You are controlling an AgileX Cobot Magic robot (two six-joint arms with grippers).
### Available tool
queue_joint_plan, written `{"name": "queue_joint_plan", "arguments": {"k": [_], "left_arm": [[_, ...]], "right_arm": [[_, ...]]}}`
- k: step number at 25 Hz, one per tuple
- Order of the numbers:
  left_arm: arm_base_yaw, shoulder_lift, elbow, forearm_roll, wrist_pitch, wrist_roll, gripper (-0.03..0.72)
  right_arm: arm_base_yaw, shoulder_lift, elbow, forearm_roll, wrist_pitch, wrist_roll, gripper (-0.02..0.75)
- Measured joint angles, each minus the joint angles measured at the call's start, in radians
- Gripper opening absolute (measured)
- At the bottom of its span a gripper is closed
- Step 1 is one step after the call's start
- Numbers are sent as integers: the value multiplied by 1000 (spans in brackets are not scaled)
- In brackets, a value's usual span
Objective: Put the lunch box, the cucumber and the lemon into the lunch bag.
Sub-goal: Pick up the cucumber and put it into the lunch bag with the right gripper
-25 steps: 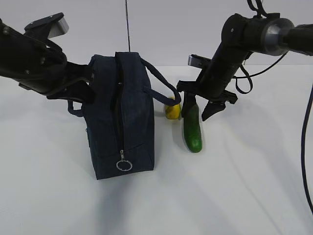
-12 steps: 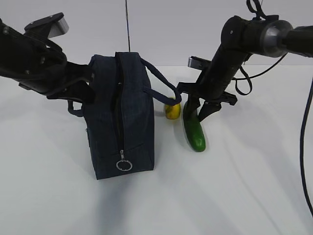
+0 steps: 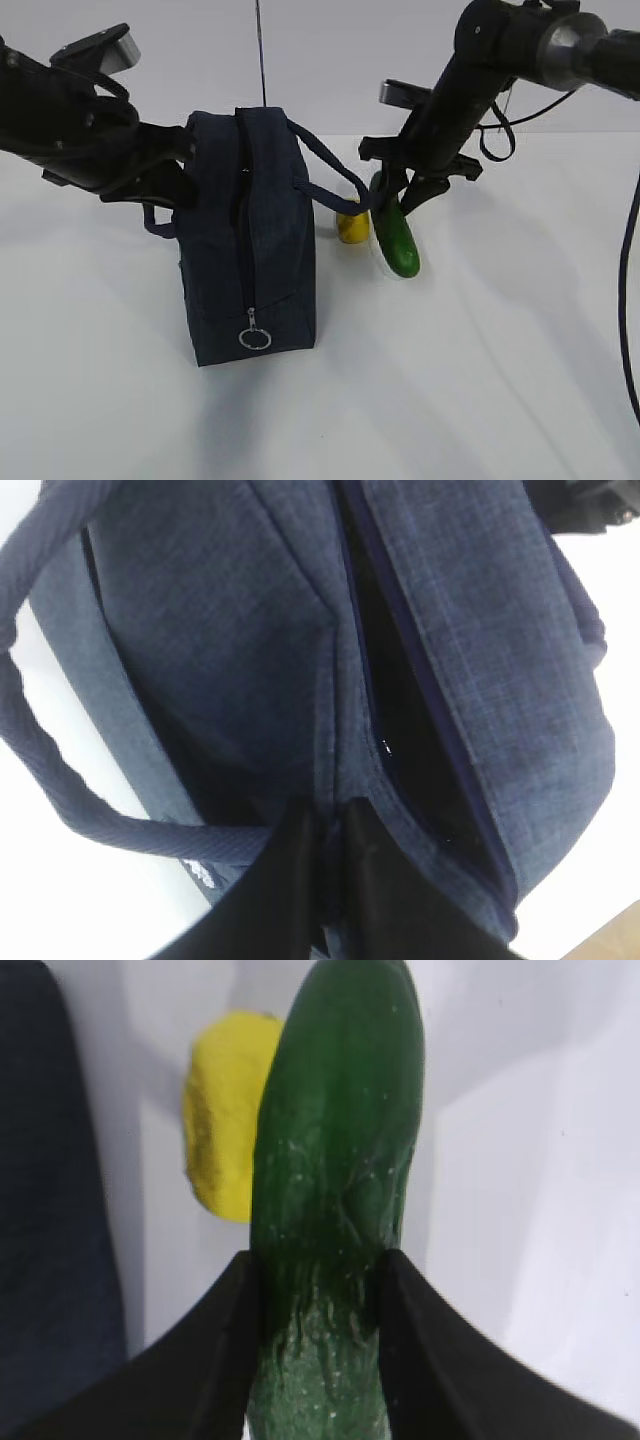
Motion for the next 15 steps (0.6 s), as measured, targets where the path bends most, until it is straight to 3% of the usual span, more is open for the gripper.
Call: {"name": "queue_joint_plan", "arguments": {"k": [10, 15], "left_arm": [[0, 0, 0, -135, 2, 54, 17], [0, 0, 0, -279, 2, 147, 17]], "right_arm": [[0, -141, -26, 24, 8, -6, 276], [0, -194, -28, 194, 14, -45, 276]]}}
